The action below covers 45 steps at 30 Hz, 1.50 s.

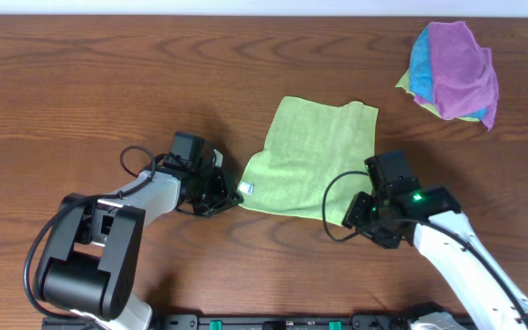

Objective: Fold the cloth

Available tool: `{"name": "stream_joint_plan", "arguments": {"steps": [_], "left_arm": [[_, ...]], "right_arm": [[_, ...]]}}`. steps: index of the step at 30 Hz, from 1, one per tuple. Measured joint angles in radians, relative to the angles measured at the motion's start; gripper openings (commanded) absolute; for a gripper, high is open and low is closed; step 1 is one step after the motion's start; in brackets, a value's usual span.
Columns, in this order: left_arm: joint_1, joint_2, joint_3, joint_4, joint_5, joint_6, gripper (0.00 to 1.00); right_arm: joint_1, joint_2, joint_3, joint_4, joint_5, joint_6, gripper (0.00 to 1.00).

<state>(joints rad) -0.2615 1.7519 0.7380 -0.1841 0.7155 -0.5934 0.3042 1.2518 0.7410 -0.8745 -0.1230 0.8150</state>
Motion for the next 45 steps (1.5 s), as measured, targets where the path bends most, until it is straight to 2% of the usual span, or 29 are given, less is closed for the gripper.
{"name": "stream_joint_plan", "arguments": {"steps": [11, 21, 23, 24, 26, 28, 29, 37, 45], "left_arm": [[0.002, 0.0, 0.0, -0.002, 0.004, 0.0, 0.06], [0.003, 0.0, 0.003, -0.008, 0.004, 0.0, 0.06], [0.003, 0.0, 0.003, -0.01, 0.004, 0.0, 0.06], [0.003, 0.0, 0.003, -0.011, 0.004, 0.0, 0.06], [0.003, 0.0, 0.003, -0.011, 0.004, 0.0, 0.06], [0.003, 0.0, 0.003, -0.011, 0.005, 0.0, 0.06], [0.003, 0.0, 0.003, -0.012, 0.004, 0.0, 0.06], [0.047, 0.0, 0.003, -0.019, 0.015, 0.0, 0.06], [0.077, 0.0, 0.003, -0.031, 0.019, 0.015, 0.06]], "right_arm": [[0.0, 0.009, -0.159, 0.235, 0.01, 0.03, 0.53], [0.0, 0.092, -0.164, 0.36, 0.024, 0.038, 0.52], [0.0, 0.122, -0.164, 0.372, 0.024, 0.04, 0.48], [0.0, 0.139, -0.164, 0.375, 0.026, 0.042, 0.42], [0.0, 0.147, -0.162, 0.386, 0.027, 0.043, 0.28], [0.0, 0.156, -0.163, 0.395, 0.027, 0.046, 0.05], [0.0, 0.161, -0.163, 0.396, 0.027, 0.045, 0.01], [0.0, 0.164, -0.131, 0.327, 0.005, 0.035, 0.01], [0.0, 0.153, 0.076, 0.113, 0.011, -0.014, 0.01]]}}
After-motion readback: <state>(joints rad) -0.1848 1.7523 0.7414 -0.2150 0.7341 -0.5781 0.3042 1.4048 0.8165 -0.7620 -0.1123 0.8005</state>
